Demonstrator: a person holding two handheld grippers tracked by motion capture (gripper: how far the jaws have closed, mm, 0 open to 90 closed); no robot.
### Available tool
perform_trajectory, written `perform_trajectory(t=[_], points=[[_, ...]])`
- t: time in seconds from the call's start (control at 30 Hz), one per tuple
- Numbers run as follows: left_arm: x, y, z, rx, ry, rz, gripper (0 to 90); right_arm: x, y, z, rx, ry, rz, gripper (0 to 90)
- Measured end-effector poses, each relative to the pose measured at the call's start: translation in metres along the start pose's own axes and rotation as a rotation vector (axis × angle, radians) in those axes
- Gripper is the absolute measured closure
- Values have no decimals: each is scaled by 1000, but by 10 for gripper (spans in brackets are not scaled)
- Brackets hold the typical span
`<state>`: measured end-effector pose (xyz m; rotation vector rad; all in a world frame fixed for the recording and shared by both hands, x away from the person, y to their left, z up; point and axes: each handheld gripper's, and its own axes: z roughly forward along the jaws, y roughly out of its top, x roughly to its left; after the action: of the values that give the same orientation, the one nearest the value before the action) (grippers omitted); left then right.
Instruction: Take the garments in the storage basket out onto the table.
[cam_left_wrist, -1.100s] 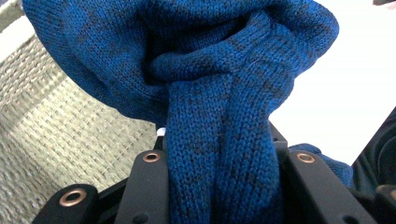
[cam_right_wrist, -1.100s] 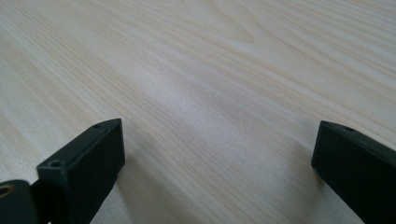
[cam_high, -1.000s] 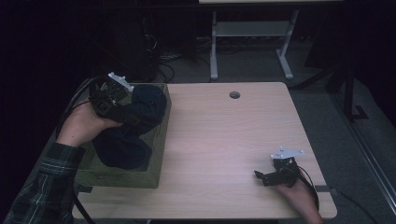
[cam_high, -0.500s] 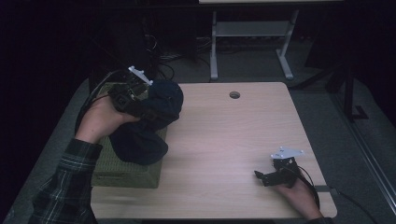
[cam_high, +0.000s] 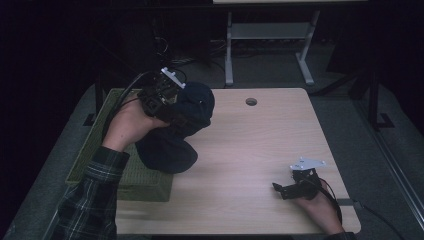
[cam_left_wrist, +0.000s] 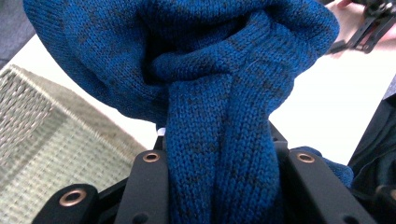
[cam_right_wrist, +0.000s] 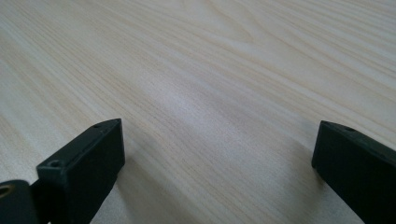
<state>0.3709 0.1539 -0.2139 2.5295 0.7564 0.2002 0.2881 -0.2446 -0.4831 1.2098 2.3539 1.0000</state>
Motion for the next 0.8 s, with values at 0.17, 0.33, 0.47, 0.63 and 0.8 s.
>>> perform_trajectory(t=[0.17,0.33,0.47,0.63,0.8], points=[[-8,11,9,-12,-19,18,643,0,0,0,2,-16,16,20],[-16,24,18,-21,-39,37,643,0,0,0,2,-18,17,20],[-21,31,27,-17,-55,45,643,0,0,0,3,-18,16,19],[-29,40,42,-8,-72,53,643,0,0,0,2,-15,14,19],[-37,47,59,-3,-88,63,643,0,0,0,0,-16,11,19]])
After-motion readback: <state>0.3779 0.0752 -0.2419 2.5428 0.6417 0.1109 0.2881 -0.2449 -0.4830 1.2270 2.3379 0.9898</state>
